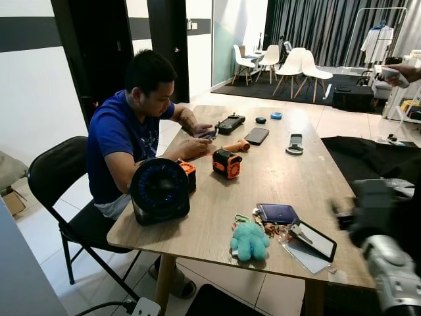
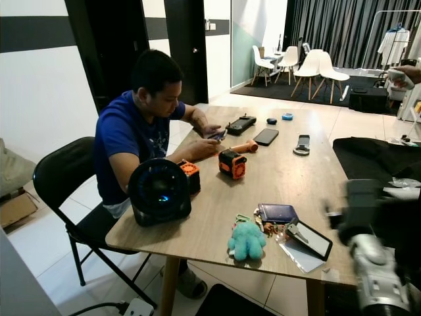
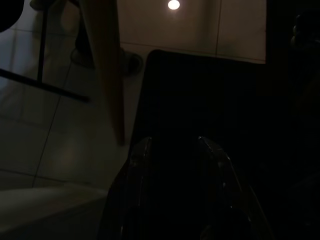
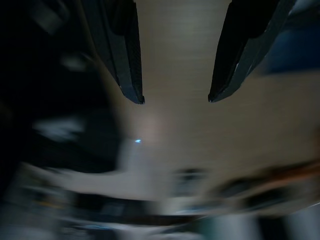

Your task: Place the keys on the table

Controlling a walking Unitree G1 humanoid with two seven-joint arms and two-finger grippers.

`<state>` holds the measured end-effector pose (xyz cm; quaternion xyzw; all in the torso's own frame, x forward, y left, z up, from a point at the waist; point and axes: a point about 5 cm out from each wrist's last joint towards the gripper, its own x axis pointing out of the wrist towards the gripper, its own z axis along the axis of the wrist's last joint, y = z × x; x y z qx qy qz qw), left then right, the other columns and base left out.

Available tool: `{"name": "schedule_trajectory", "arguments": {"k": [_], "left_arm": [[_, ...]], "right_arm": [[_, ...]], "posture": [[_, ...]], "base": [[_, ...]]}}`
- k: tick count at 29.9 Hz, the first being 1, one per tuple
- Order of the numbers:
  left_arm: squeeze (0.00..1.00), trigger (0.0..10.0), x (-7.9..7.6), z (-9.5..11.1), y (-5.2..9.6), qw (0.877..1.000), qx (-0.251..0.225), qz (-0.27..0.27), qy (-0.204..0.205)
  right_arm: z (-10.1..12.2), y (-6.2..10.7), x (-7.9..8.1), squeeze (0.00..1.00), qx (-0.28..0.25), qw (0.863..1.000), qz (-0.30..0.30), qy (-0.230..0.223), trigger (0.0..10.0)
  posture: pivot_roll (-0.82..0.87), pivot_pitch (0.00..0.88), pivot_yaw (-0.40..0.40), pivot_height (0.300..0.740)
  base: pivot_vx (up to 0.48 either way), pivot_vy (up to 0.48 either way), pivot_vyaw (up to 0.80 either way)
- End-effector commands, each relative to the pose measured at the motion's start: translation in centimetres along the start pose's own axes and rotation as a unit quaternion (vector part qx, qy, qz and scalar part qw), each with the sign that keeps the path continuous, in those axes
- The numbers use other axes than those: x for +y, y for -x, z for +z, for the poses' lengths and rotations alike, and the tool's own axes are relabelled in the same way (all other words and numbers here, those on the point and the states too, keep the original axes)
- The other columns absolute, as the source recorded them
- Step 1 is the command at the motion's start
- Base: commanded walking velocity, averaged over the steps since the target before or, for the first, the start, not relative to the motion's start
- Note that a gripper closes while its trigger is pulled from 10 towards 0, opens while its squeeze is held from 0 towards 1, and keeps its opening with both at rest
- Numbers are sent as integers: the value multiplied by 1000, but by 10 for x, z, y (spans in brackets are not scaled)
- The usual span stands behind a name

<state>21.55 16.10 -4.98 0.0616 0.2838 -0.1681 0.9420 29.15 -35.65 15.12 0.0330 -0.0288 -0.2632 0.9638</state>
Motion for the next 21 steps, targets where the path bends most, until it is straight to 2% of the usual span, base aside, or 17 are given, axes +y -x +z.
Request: {"name": "schedule_trajectory", "arguments": {"k": [1, 2, 3, 4, 5, 8, 10, 11, 13, 15, 17, 19, 21], "left_arm": [[0, 10000, 5, -6, 5, 1000, 10, 5, -10], [0, 10000, 6, -7, 5, 1000, 11, 6, -9], [0, 10000, 5, -8, 5, 1000, 12, 6, -8], [0, 10000, 5, -8, 5, 1000, 12, 6, -8], [0, 10000, 5, -8, 6, 1000, 13, 6, -8], [0, 10000, 6, -10, 6, 1000, 18, 7, -11], [0, 10000, 6, -10, 6, 1000, 18, 7, -11], [0, 10000, 6, -10, 6, 1000, 19, 8, -12], [0, 10000, 7, -12, 7, 1000, 24, 9, -14], [0, 10000, 9, -14, 8, 999, 30, 15, -14], [0, 10000, 9, -15, 8, 999, 32, 17, -15], [0, 10000, 12, -18, 8, 998, 54, 32, -24], [0, 10000, 12, -19, 7, 997, 65, 40, -26]], "right_arm": [[-19, 9, -28, 0, 27, 997, -73, -27, 10000], [-28, 15, -41, 0, 37, 994, -101, -38, 10000], [-49, 29, -62, 0, 61, 986, -145, -56, 10000], [-49, 29, -62, 0, 61, 986, -145, -56, 10000], [-70, 45, -75, 0, 90, 979, -172, -66, 10000], [-113, 78, -84, 0, 171, 967, -185, -29, 10000], [-113, 78, -84, 0, 171, 967, -185, -29, 10000], [-124, 87, -85, 0, 194, 963, -186, -19, 10000], [-153, 112, -80, 0, 261, 949, -177, 0, 10000], [-178, 135, -68, 0, 327, 934, -145, 17, 10000], [-184, 141, -64, 0, 344, 929, -136, 22, 10000], [-209, 164, -35, 0, 406, 910, -70, 47, 10000], [-221, 179, -14, 0, 437, 897, -27, 60, 10000]], "posture": [[37, 14, 28, 740], [36, 13, 29, 740], [37, 12, 30, 740], [37, 12, 30, 740], [37, 15, 31, 740], [39, 17, 34, 740], [39, 17, 34, 740], [39, 17, 34, 740], [41, 22, 37, 740], [40, 24, 40, 740], [40, 24, 40, 740], [43, 22, 40, 740], [46, 21, 40, 740]], "base": [[0, 0, 0], [0, 0, 0], [0, 0, 0], [0, 0, 0], [0, 0, 0], [0, 0, 0], [0, 0, 0], [0, 0, 0], [0, 0, 0], [0, 0, 0], [0, 0, 0], [0, 0, 0], [0, 0, 0]]}}
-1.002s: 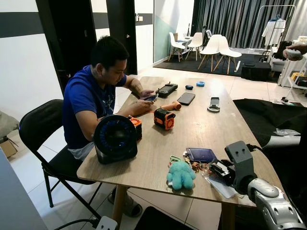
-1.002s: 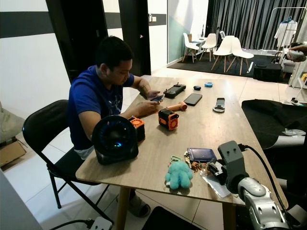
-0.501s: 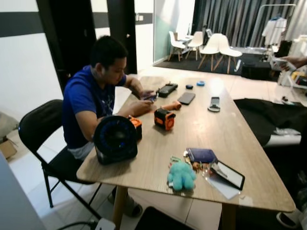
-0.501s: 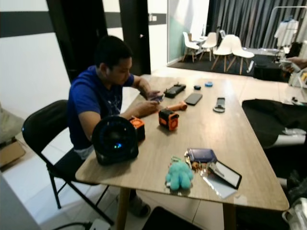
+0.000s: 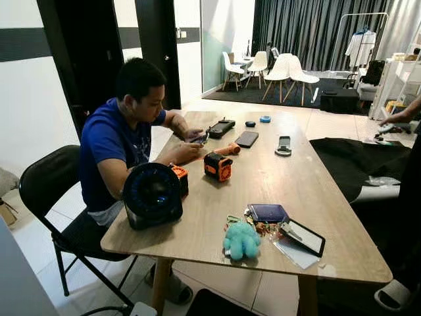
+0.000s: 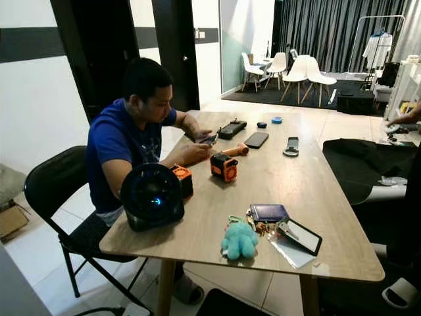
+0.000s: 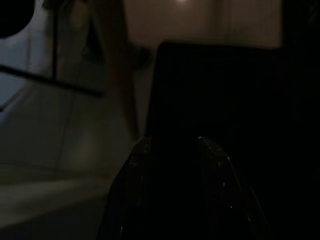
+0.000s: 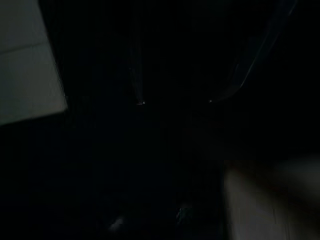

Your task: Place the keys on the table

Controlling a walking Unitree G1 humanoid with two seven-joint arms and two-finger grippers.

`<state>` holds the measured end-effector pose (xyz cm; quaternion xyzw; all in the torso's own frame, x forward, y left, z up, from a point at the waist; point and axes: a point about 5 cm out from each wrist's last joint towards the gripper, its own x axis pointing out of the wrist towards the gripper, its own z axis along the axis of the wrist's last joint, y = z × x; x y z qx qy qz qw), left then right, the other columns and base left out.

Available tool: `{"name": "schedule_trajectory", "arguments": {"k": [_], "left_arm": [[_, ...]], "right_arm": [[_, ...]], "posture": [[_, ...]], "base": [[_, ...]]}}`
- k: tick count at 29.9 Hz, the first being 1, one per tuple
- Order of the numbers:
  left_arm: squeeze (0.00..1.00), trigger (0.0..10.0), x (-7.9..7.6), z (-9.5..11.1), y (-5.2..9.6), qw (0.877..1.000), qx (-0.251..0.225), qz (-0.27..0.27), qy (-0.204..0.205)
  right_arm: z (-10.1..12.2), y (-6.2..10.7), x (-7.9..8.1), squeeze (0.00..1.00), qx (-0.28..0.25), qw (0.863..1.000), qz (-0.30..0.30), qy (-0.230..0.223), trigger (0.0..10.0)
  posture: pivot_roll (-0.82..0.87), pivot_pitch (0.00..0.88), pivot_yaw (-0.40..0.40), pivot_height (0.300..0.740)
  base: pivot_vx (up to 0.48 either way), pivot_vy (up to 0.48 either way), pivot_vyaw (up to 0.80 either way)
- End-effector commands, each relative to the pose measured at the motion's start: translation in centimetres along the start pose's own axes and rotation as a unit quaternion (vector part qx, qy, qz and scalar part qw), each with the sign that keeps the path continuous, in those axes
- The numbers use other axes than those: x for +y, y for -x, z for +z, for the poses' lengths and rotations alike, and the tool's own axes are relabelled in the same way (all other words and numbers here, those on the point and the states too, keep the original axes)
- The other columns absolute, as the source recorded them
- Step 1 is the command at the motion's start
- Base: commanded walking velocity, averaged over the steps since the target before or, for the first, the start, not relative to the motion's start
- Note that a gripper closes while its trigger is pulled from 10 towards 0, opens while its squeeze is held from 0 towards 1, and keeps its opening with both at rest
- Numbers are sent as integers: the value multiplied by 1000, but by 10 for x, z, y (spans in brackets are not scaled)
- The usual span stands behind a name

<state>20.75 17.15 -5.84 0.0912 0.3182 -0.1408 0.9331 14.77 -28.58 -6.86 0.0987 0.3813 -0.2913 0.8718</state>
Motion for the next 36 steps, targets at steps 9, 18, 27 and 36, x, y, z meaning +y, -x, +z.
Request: {"name": "schedule_trajectory", "arguments": {"k": [9, 18, 27, 36], "left_arm": [[0, 10000, 5, -6, 0, 999, 34, 22, -5], [0, 10000, 0, -7, -4, 998, 58, 16, 10], [0, 10000, -1, -9, -4, 998, 63, 20, 24], [0, 10000, 0, -11, -3, 997, 68, 19, 21]], "right_arm": [[-16, 5, 57, 0, 18, 992, 98, 76, 10000], [-16, 10, 89, 0, 7, 970, 188, 153, 10000], [-26, 15, 98, 0, 22, 960, 219, 174, 10000], [-30, 17, 104, 0, 19, 943, 246, 225, 10000]], "posture": [[48, 19, 36, 740], [45, 21, 35, 740], [43, 23, 33, 740], [46, 23, 33, 740]], "base": [[0, 0, 0], [0, 0, 0], [0, 0, 0], [0, 0, 89]]}}
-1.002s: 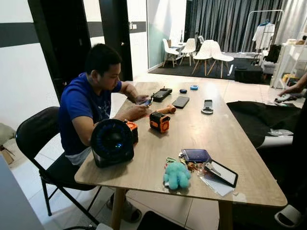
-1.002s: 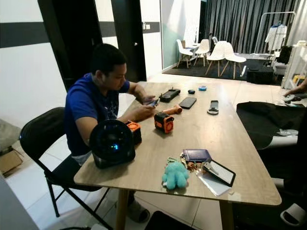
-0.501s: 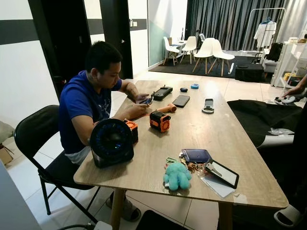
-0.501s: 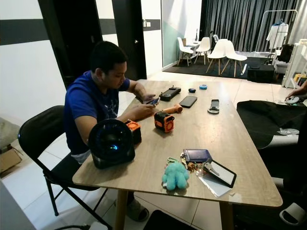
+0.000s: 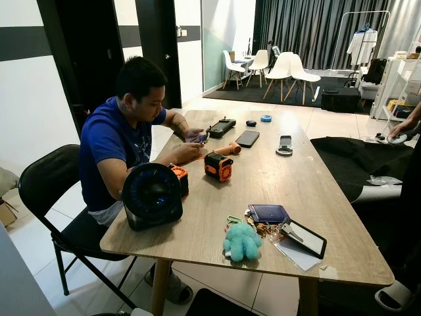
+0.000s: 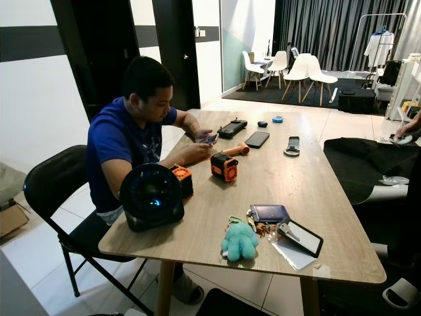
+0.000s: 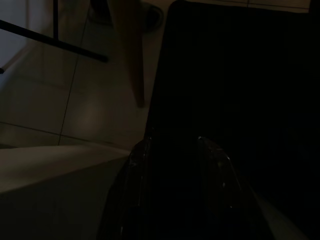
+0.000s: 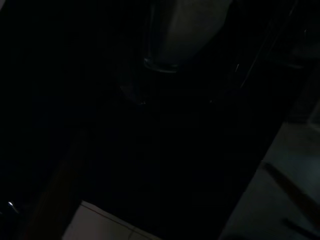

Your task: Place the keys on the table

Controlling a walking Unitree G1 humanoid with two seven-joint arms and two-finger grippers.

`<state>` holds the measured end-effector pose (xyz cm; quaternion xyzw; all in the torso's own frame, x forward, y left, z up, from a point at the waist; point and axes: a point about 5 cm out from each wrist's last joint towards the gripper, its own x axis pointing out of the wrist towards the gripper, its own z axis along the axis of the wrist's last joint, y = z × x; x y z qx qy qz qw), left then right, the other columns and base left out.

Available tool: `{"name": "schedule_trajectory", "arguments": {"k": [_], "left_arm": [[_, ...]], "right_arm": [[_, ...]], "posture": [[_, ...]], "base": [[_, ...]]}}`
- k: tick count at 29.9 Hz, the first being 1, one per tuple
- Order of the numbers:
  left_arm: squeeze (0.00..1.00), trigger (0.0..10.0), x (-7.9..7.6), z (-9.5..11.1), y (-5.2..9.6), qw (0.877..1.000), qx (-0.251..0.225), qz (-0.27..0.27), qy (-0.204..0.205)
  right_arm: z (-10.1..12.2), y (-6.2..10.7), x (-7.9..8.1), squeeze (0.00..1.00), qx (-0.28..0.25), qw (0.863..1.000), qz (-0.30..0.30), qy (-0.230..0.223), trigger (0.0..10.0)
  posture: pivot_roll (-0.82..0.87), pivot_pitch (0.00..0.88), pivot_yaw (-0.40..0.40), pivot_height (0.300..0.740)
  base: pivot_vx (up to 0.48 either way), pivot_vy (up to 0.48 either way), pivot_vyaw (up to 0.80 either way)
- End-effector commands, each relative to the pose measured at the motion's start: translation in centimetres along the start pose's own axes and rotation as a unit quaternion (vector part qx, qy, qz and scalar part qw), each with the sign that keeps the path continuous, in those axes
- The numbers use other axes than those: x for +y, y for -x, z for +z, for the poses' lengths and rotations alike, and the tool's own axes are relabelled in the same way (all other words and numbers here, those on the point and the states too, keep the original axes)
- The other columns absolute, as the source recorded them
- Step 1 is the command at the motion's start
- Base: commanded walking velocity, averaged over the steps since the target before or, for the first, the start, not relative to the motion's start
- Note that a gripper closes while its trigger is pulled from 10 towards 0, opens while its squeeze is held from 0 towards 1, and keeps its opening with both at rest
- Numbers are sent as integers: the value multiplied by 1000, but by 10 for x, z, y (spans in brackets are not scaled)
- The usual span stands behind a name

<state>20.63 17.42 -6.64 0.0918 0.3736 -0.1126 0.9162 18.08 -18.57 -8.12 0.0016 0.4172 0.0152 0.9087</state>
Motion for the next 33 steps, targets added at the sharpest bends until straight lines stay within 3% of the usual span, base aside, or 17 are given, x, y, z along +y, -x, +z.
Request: {"name": "schedule_trajectory", "arguments": {"k": [1, 33], "left_arm": [[0, 10000, -1, -4, 1, 1000, 9, 0, 6], [0, 10000, 3, -9, 3, 1000, 13, 5, 7]], "right_arm": [[-1, 0, 4, 0, 2, 1000, 10, 11, 10000], [-2, -1, 7, 0, 7, 999, 21, 35, 10000]], "posture": [[46, 23, 33, 740], [56, 9, 27, 740]], "base": [[0, 0, 800], [0, 0, 800]]}}
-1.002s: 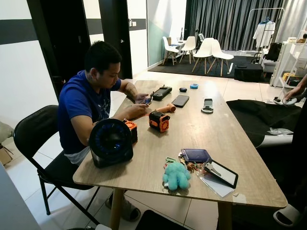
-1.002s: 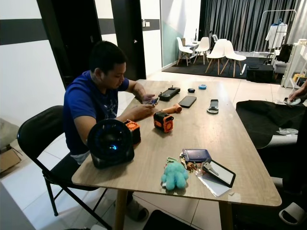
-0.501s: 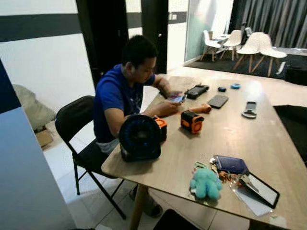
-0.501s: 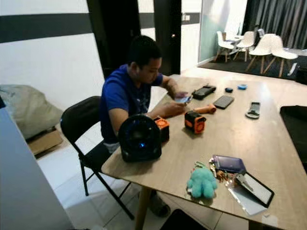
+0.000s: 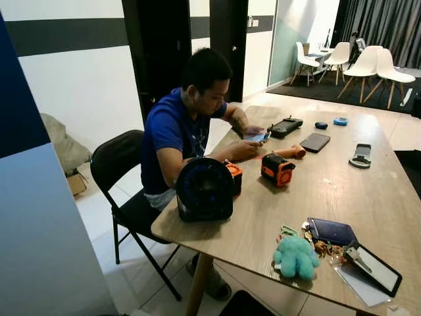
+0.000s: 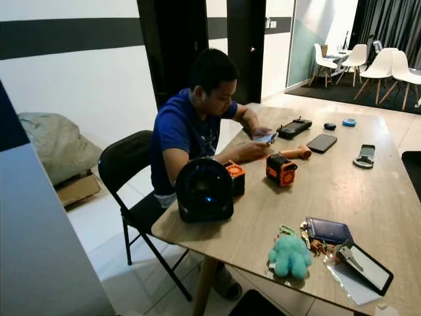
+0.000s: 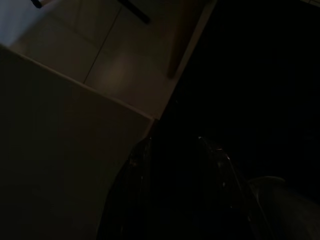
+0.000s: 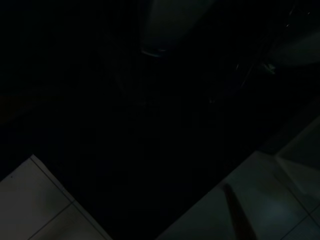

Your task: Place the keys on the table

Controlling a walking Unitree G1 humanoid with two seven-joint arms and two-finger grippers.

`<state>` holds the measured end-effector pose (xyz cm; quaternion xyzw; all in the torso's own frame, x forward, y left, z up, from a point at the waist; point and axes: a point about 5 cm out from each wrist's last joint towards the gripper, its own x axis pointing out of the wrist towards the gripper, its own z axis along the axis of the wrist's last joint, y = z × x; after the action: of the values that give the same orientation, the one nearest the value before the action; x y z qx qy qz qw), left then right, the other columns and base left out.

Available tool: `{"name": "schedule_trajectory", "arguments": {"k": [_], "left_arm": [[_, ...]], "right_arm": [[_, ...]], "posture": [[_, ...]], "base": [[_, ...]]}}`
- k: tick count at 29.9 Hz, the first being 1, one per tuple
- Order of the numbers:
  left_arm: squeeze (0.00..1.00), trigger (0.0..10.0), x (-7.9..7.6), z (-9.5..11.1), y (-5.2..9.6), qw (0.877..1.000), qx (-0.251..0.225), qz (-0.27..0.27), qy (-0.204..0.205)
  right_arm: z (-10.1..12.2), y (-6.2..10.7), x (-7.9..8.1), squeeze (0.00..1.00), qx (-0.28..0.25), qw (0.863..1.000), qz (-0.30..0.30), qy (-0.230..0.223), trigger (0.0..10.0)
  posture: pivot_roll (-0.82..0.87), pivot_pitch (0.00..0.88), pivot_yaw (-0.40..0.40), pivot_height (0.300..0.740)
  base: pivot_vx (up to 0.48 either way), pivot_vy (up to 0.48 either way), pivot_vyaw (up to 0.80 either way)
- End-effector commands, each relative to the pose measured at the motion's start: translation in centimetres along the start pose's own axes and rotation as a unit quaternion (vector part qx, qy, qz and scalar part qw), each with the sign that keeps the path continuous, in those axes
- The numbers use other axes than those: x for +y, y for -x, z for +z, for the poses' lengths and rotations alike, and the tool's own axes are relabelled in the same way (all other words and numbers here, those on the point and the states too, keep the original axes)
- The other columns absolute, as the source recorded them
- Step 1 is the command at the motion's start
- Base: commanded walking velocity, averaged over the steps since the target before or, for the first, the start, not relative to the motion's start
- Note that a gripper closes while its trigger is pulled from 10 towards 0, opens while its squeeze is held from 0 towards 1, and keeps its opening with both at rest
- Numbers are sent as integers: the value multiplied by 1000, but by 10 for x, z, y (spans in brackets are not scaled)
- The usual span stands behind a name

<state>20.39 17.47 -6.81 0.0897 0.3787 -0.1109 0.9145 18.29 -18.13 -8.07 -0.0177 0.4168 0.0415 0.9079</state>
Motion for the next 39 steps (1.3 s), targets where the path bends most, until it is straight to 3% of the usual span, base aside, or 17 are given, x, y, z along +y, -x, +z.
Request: {"name": "schedule_trajectory", "arguments": {"k": [1, 21, 23, 29, 39], "left_arm": [[0, 10000, 4, -6, 2, 1000, 8, 5, 4], [0, 10000, 5, -4, 2, 1000, 2, 8, 5], [0, 10000, 5, -4, 2, 1000, 2, 8, 5], [0, 10000, 5, -4, 3, 1000, 2, 8, 4], [0, 10000, 3, -3, 2, 1000, -4, 7, 6]], "right_arm": [[-4, 0, 3, 0, 6, 1000, 5, 7, 10000], [-2, 0, 3, 0, 4, 1000, 6, 10, 10000], [-1, 0, 2, 0, -2, 1000, 1, -13, 10000], [1, 0, 3, 0, -8, 1000, 10, -4, 10000], [2, 0, 3, 0, -15, 1000, 11, -9, 10000]], "posture": [[56, 8, 27, 740], [56, 12, 25, 740], [56, 12, 25, 740], [56, 12, 25, 740], [51, 15, 24, 740]], "base": [[0, 0, 800], [0, 0, 800], [0, 0, 0], [0, 0, 0], [0, 0, -773]]}}
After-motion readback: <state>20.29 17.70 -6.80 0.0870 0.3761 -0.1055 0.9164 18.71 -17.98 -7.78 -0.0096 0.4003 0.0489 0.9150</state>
